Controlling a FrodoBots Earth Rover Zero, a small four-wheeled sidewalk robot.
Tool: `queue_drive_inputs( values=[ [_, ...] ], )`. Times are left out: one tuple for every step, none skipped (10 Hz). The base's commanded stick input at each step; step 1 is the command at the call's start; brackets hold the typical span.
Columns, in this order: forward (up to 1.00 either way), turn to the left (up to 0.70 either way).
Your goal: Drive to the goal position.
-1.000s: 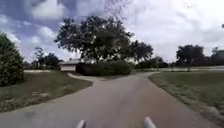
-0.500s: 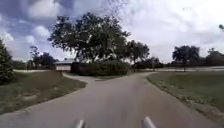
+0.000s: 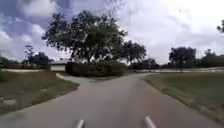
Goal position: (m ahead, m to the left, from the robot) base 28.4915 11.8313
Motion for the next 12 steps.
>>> queue_drive_inputs(
  values=[
    [0.69, 0.34],
    [0.69, 0.34],
    [0.69, 0.34],
    [0.69, 0.34],
    [0.69, 0.34],
    [0.69, 0.34],
    [0.69, 0.34],
    [0.69, 0.33],
    [0.69, 0.31],
    [0.69, 0.03],
    [0.69, 0.03],
    [0.69, 0.03]
  ],
)
